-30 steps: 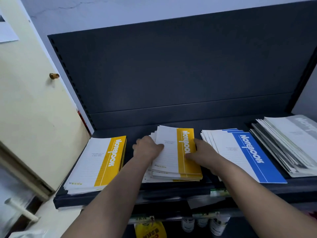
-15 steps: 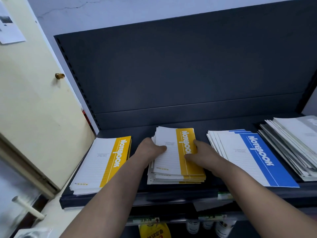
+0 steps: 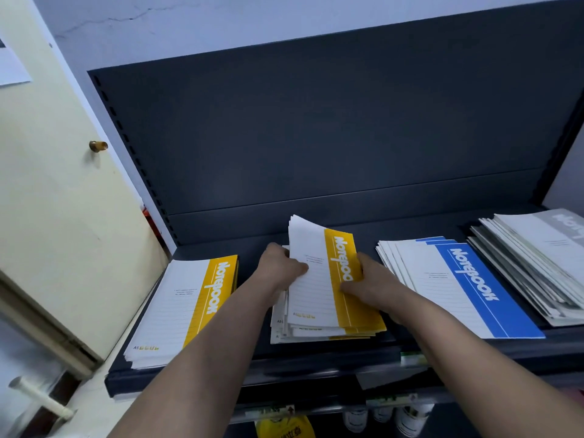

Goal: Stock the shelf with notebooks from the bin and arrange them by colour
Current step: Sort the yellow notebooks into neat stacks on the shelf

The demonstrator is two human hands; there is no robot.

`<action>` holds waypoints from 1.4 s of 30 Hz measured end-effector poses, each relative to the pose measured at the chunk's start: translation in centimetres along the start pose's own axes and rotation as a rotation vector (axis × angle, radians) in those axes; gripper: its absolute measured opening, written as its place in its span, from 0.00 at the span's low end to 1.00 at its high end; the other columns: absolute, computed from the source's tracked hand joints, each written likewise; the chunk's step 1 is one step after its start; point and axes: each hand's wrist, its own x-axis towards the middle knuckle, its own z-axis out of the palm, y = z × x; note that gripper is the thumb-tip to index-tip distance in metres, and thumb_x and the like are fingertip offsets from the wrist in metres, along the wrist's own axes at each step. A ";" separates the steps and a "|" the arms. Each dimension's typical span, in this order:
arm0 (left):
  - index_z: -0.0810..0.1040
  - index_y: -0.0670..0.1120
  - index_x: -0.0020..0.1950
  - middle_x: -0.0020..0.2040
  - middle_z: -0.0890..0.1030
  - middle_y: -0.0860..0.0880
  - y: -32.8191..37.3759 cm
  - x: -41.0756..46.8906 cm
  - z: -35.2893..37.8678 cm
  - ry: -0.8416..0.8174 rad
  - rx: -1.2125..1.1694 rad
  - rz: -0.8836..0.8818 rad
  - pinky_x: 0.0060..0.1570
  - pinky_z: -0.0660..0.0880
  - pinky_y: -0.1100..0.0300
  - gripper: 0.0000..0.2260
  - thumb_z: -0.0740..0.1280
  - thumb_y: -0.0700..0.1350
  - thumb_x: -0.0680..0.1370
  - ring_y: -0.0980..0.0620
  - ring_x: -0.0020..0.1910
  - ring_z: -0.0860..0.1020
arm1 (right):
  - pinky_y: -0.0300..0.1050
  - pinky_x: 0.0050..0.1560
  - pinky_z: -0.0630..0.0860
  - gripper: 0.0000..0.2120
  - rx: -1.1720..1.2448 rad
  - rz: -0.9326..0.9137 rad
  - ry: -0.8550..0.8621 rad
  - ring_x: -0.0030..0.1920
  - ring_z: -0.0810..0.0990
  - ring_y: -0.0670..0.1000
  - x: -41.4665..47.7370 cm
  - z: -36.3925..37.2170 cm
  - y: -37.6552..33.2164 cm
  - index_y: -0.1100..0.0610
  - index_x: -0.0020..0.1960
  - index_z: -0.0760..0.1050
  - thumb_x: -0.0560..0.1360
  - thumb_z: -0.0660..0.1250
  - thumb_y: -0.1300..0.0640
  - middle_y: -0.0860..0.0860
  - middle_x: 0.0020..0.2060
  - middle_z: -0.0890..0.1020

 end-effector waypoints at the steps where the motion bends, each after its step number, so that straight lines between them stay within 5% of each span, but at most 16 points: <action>1: 0.68 0.41 0.62 0.56 0.79 0.43 0.1 -0.4 -0.1 -0.028 -0.093 -0.001 0.41 0.80 0.51 0.18 0.70 0.37 0.76 0.46 0.48 0.81 | 0.51 0.57 0.74 0.25 0.053 0.003 0.038 0.59 0.75 0.56 0.0 -0.1 -0.1 0.53 0.69 0.61 0.75 0.67 0.55 0.53 0.63 0.74; 5: 0.67 0.46 0.66 0.58 0.79 0.45 0.7 -1.6 -0.4 -0.023 -0.312 0.150 0.51 0.80 0.43 0.19 0.66 0.34 0.78 0.46 0.52 0.81 | 0.53 0.65 0.67 0.36 0.235 -0.056 0.213 0.70 0.67 0.57 -0.1 -0.9 -1.4 0.55 0.78 0.41 0.79 0.61 0.60 0.55 0.72 0.66; 9: 0.67 0.50 0.66 0.57 0.78 0.50 2.5 -2.6 -1.3 0.055 -0.300 0.455 0.49 0.80 0.51 0.16 0.61 0.37 0.81 0.52 0.54 0.78 | 0.50 0.66 0.66 0.34 0.225 -0.253 0.363 0.72 0.63 0.53 -1.2 -2.2 -3.8 0.50 0.78 0.39 0.80 0.56 0.63 0.51 0.74 0.60; 15: 0.61 0.54 0.72 0.60 0.75 0.53 -0.3 -2.7 0.1 0.064 -0.257 0.506 0.50 0.77 0.58 0.21 0.59 0.38 0.82 0.56 0.57 0.75 | 0.36 0.40 0.69 0.41 0.143 -0.359 0.410 0.46 0.69 0.45 -1.6 0.0 -3.0 0.46 0.75 0.29 0.80 0.57 0.64 0.52 0.67 0.62; 17: 0.59 0.55 0.73 0.59 0.74 0.55 -1.2 -2.6 0.6 0.060 -0.253 0.507 0.49 0.76 0.63 0.22 0.59 0.38 0.82 0.57 0.57 0.75 | 0.35 0.37 0.70 0.42 0.120 -0.372 0.421 0.44 0.70 0.45 -1.3 0.9 -2.2 0.48 0.74 0.27 0.80 0.58 0.64 0.52 0.65 0.62; 20: 0.59 0.56 0.74 0.61 0.74 0.55 -1.5 -2.4 0.9 0.076 -0.260 0.508 0.54 0.78 0.57 0.23 0.59 0.39 0.82 0.55 0.59 0.75 | 0.35 0.37 0.73 0.41 0.124 -0.388 0.458 0.45 0.72 0.45 -1.3 1.2 -2.0 0.48 0.75 0.29 0.80 0.58 0.64 0.53 0.65 0.62; 24: 0.59 0.55 0.74 0.60 0.74 0.56 -1.8 -2.4 1.3 0.112 -0.228 0.527 0.58 0.77 0.54 0.23 0.60 0.38 0.82 0.55 0.60 0.74 | 0.47 0.55 0.74 0.39 0.190 -0.378 0.452 0.56 0.67 0.43 -1.9 0.7 -2.4 0.49 0.77 0.35 0.79 0.58 0.68 0.52 0.74 0.57; 27: 0.61 0.55 0.73 0.61 0.74 0.55 -2.0 -2.2 1.3 0.128 -0.233 0.530 0.56 0.77 0.56 0.23 0.60 0.37 0.81 0.56 0.60 0.74 | 0.41 0.53 0.71 0.39 0.201 -0.386 0.462 0.53 0.62 0.40 -1.9 0.6 -2.3 0.48 0.77 0.37 0.79 0.58 0.68 0.50 0.75 0.56; 31: 0.64 0.54 0.71 0.58 0.77 0.55 -2.0 -2.1 1.1 0.166 -0.217 0.541 0.51 0.77 0.62 0.22 0.63 0.37 0.80 0.55 0.59 0.76 | 0.33 0.43 0.69 0.39 0.176 -0.377 0.472 0.46 0.68 0.40 -1.3 0.8 -1.8 0.46 0.77 0.38 0.79 0.60 0.67 0.48 0.75 0.58; 34: 0.66 0.53 0.70 0.59 0.78 0.53 -1.4 -1.8 0.5 0.189 -0.191 0.555 0.55 0.78 0.54 0.23 0.66 0.36 0.78 0.53 0.59 0.77 | 0.28 0.43 0.70 0.38 0.176 -0.402 0.486 0.52 0.70 0.37 -1.0 0.2 -1.8 0.45 0.77 0.40 0.79 0.60 0.65 0.48 0.75 0.60; 37: 0.64 0.56 0.72 0.59 0.77 0.54 0.4 -1.7 -0.5 0.181 -0.132 0.534 0.55 0.79 0.51 0.28 0.68 0.38 0.77 0.54 0.59 0.77 | 0.40 0.55 0.71 0.37 0.160 -0.410 0.484 0.62 0.67 0.41 -0.9 -1.5 -3.1 0.45 0.77 0.41 0.79 0.60 0.63 0.48 0.72 0.63; 42: 0.69 0.49 0.70 0.57 0.80 0.50 2.5 -2.4 -2.2 0.045 -0.153 0.312 0.50 0.81 0.48 0.24 0.70 0.37 0.76 0.50 0.54 0.80 | 0.50 0.57 0.73 0.33 0.136 -0.251 0.353 0.64 0.73 0.53 -0.1 -3.3 -3.9 0.48 0.78 0.48 0.79 0.59 0.62 0.51 0.67 0.71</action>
